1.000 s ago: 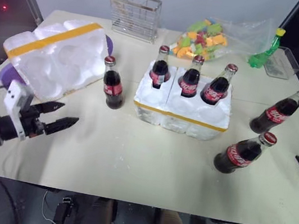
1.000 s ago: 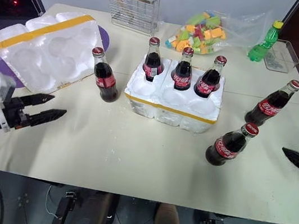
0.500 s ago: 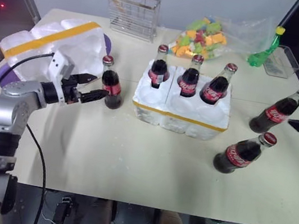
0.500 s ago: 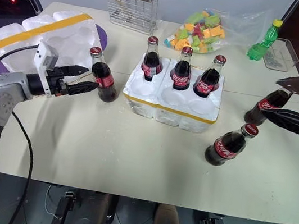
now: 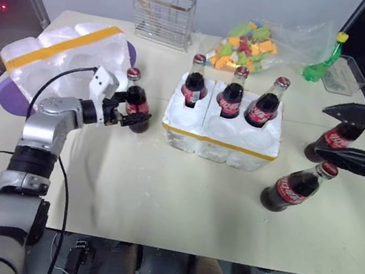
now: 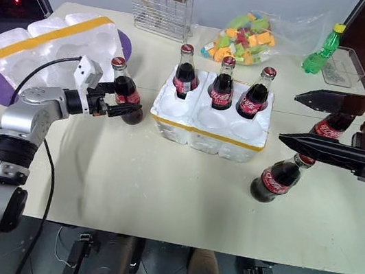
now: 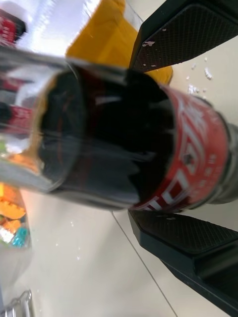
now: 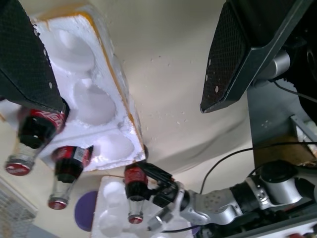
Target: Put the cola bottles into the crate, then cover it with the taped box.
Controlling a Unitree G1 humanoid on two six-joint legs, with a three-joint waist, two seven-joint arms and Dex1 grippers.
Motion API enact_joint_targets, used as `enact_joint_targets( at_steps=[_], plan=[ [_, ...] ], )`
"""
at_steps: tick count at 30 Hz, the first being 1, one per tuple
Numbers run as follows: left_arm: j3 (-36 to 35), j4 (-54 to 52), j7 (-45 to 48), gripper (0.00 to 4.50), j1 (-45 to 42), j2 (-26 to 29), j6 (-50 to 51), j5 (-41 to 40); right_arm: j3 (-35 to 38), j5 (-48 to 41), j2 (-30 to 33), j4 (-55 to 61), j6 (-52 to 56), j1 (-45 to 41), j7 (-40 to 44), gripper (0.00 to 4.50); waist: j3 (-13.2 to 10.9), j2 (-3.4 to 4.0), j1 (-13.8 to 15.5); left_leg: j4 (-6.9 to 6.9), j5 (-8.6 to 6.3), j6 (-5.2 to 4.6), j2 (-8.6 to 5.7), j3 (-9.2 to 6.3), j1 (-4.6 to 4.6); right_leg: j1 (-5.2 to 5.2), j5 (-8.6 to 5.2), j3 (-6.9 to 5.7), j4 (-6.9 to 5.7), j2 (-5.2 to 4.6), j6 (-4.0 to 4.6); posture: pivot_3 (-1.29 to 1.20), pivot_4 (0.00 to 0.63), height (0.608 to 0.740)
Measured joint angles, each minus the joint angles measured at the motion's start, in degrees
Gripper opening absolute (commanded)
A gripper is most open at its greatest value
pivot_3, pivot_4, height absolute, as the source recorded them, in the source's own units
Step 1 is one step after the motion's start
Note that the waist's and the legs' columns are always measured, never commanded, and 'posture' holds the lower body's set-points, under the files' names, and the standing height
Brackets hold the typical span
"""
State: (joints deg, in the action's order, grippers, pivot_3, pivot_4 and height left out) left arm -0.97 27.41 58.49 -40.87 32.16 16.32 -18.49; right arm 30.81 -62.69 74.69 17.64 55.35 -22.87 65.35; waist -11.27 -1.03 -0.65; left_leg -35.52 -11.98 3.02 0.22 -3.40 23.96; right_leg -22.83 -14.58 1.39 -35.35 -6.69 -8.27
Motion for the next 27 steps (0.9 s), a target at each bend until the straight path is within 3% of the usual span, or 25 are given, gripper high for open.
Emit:
enact_joint_targets(
  at_steps=[3, 10, 15, 20, 22, 27],
  plan=[
    [0.0, 1.9, 0.3, 2.82, -0.5, -0.7, -1.7, 0.8, -1.2, -0.5, -0.8, 0.1, 0.0, -0.9, -1.1, 4.5, 0.0, 0.0, 0.0, -0.06, 0.0, 0.0, 0.0, -0.01, 0.09, -0.04, 0.02, 0.0, -0.01, 0.0, -0.04, 0.0, 0.15, 0.739],
    [0.0, 1.2, 2.6, 2.85, -0.8, 0.8, 0.3, 0.9, -1.4, -0.8, -2.1, 0.5, 0.2, -0.7, -3.1, 4.5, 0.0, 0.0, -0.1, -0.4, -0.01, -0.03, 0.0, -0.04, 0.46, -0.41, 0.09, 0.0, -0.37, 0.02, -0.16, 0.0, 0.15, 0.739],
    [-0.2, -3.3, 7.8, 2.85, -1.4, 4.9, 11.9, -3.5, -0.5, -0.9, -2.7, 1.1, 0.7, 0.7, -4.0, 4.5, -0.1, -0.05, -0.2, -0.49, -0.01, -0.03, 0.0, -0.1, 0.49, -0.56, 0.07, 0.0, -0.73, 0.05, -0.14, 0.0, 0.15, 0.739],
    [-0.6, -5.9, 13.6, 2.85, -12.3, 8.2, 23.8, -9.8, 1.3, -1.1, -3.9, 1.4, 1.3, 1.9, -5.4, 4.5, -0.1, -0.12, 0.5, -0.63, -0.01, -0.03, -0.03, -0.15, 0.63, -0.53, 0.07, -0.04, -0.69, 0.04, -0.16, 0.0, 0.15, 0.739],
    [-0.8, -5.6, 14.6, 2.85, -17.6, 7.2, 24.7, -11.0, 1.8, -1.1, -4.1, 1.9, 1.4, 2.3, -6.1, 4.5, -0.1, -0.12, 0.6, -0.64, -0.01, -0.03, -0.06, -0.15, 0.61, -0.5, 0.06, -0.03, -0.68, 0.02, -0.17, 0.0, 0.15, 0.739],
    [0.7, 1.3, 15.0, 2.85, -26.5, -1.4, 19.7, -9.6, 3.7, -1.1, -6.2, 3.6, 1.6, 4.8, -8.4, 4.5, -0.1, -0.09, 0.9, -0.61, -0.01, -0.04, -0.06, -0.15, 0.54, -0.49, 0.05, -0.03, -0.71, 0.03, -0.2, 0.0, 0.15, 0.739]
  ],
)
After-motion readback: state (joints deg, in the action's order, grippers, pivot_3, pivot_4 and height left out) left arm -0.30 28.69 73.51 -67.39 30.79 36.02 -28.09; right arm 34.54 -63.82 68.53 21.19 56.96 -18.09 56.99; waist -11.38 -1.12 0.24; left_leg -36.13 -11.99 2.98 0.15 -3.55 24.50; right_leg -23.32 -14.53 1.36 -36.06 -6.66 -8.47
